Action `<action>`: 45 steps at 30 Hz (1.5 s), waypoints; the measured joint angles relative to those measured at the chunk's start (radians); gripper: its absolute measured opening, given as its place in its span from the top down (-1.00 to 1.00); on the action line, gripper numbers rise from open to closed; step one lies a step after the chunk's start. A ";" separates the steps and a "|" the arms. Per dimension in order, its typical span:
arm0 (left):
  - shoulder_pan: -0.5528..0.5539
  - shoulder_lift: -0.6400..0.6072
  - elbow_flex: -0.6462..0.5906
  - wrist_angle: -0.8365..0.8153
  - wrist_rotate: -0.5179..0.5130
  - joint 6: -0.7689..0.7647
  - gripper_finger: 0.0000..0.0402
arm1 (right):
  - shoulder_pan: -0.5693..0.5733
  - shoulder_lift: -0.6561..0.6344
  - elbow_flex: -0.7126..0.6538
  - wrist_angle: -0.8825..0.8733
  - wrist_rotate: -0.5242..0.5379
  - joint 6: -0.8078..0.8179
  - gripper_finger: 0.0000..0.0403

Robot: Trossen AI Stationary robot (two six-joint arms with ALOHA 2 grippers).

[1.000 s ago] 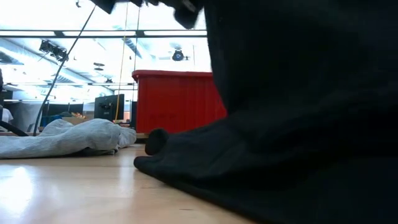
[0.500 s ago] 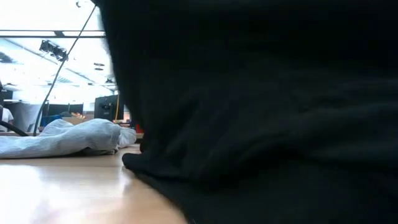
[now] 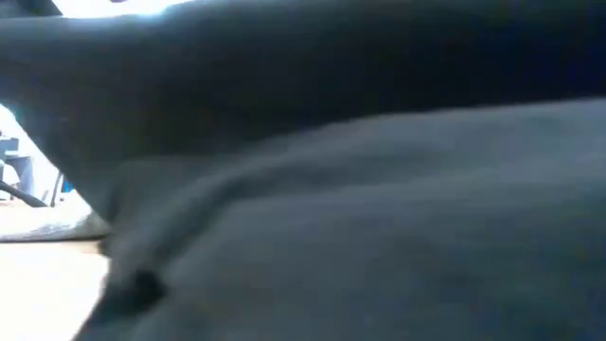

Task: Fold Laundry from Bin
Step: Fold the black shirt

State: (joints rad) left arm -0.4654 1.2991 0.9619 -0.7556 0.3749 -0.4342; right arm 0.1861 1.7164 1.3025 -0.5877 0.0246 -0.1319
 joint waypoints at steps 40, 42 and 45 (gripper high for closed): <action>-0.010 -0.066 0.230 -0.488 -0.825 0.070 0.95 | 0.048 -0.220 0.069 -0.322 0.238 -0.087 0.95; -0.004 -0.070 0.309 -0.504 -1.022 0.125 0.95 | 0.079 -0.267 0.130 -0.341 0.301 -0.080 0.93; 0.012 -0.071 0.423 -0.448 -1.267 0.274 0.95 | 0.127 -0.327 0.211 -0.348 0.392 -0.081 0.92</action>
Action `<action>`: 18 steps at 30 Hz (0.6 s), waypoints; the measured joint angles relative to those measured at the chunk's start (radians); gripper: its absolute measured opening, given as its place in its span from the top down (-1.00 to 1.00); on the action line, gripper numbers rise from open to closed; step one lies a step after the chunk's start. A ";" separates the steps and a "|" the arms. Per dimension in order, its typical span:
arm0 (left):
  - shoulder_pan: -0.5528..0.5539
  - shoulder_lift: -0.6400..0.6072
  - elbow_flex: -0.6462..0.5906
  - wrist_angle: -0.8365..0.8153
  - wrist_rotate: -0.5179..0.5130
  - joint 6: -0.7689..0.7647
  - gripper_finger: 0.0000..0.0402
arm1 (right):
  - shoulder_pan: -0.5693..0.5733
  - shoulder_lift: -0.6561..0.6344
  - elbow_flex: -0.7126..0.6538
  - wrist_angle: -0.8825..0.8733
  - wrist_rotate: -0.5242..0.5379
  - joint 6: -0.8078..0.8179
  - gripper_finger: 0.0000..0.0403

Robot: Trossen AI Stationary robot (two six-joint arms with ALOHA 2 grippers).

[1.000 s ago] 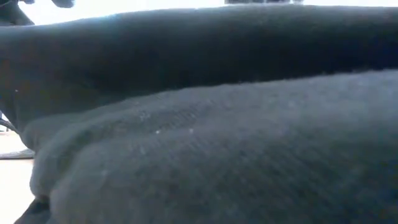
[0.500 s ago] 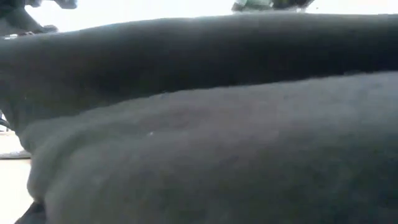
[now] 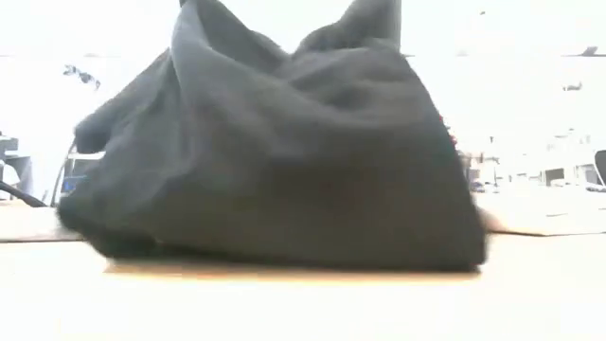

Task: Fold Laundry from Bin
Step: Fold the black shirt

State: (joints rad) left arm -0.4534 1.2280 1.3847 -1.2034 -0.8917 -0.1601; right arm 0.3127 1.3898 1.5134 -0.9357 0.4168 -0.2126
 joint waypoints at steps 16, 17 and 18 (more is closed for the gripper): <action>0.294 0.001 0.265 0.375 -0.215 0.651 0.94 | 0.145 -0.113 0.215 0.221 0.585 -0.373 0.94; 0.302 -0.002 0.275 0.377 -0.216 0.650 0.94 | 0.150 -0.113 0.215 0.202 0.570 -0.343 0.93; 0.308 -0.006 0.279 0.377 -0.216 0.652 0.94 | 0.153 -0.111 0.215 0.170 0.542 -0.309 0.93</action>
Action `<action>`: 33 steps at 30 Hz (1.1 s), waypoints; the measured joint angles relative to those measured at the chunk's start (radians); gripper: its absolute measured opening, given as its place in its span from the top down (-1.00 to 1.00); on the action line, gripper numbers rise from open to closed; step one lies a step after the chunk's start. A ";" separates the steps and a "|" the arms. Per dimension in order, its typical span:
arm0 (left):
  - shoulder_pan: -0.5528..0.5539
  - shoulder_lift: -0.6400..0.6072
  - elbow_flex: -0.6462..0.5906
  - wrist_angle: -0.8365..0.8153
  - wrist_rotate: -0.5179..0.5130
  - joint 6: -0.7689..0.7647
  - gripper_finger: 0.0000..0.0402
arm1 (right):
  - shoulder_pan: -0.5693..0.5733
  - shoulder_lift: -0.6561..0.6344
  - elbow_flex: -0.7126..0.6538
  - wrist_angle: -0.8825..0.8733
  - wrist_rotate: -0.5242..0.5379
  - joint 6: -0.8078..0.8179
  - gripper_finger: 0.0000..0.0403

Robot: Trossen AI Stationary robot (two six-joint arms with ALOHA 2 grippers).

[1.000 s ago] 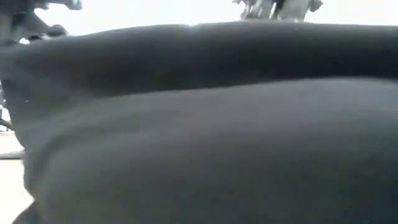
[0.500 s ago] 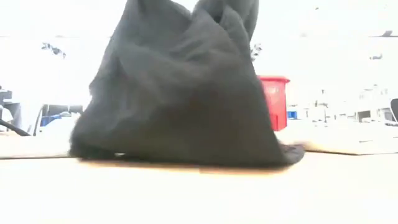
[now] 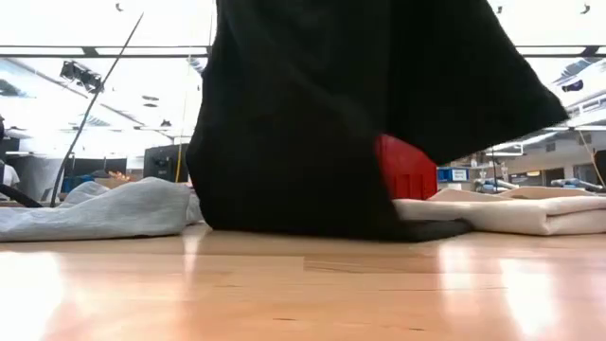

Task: Fold Laundry from Bin
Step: Fold the black shirt

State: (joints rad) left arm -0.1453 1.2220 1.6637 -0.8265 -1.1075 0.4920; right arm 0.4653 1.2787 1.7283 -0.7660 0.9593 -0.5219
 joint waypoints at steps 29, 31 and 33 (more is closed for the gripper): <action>-0.070 0.069 -0.002 -0.673 0.623 -0.475 0.94 | -0.129 0.297 -0.482 -0.019 -0.935 0.742 0.48; -0.070 0.070 -0.002 -0.703 0.633 -0.494 0.94 | -0.126 0.295 -0.481 -0.047 -0.961 0.768 0.37; -0.070 0.069 -0.002 -0.739 0.657 -0.514 0.94 | -0.114 0.296 -0.482 -0.090 -0.955 0.792 0.27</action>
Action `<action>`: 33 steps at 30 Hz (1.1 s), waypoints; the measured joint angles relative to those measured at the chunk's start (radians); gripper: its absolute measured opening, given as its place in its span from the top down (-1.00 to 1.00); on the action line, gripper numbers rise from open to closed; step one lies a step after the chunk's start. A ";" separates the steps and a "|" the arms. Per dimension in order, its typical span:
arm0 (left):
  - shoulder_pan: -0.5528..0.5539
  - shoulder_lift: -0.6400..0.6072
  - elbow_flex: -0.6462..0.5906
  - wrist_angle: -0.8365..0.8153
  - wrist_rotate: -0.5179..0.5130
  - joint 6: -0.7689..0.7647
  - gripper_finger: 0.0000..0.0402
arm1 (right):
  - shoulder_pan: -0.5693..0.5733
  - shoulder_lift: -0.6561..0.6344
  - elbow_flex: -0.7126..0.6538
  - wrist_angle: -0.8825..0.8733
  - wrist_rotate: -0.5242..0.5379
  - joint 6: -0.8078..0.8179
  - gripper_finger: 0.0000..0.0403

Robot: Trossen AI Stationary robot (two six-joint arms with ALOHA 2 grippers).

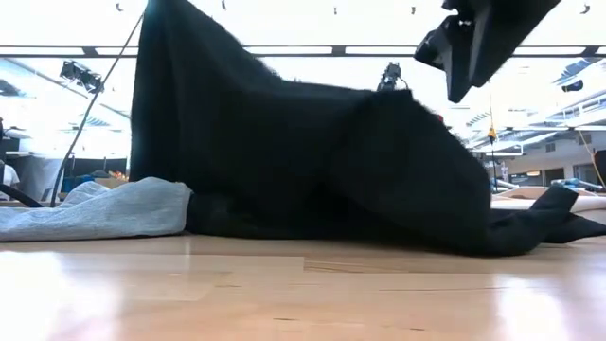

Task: Fold Laundry from Bin
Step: Fold the black shirt

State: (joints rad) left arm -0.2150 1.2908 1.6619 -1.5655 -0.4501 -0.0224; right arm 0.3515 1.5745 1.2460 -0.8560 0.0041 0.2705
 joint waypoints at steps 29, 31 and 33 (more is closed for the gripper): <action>-0.001 0.000 0.000 -0.006 0.101 -0.061 0.94 | -0.179 0.000 -0.484 0.625 -0.195 -0.143 -0.17; -0.001 0.000 0.000 -0.006 0.101 -0.061 0.94 | -0.174 0.000 -0.513 0.648 -0.185 -0.143 -0.16; -0.001 0.000 0.000 -0.006 0.101 -0.061 0.94 | -0.175 0.000 -0.538 0.714 -0.202 -0.142 -0.16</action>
State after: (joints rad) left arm -0.2157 1.2907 1.6619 -1.5711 -0.3496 -0.0834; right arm 0.1768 1.5745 0.7078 -0.1423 -0.1981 0.1284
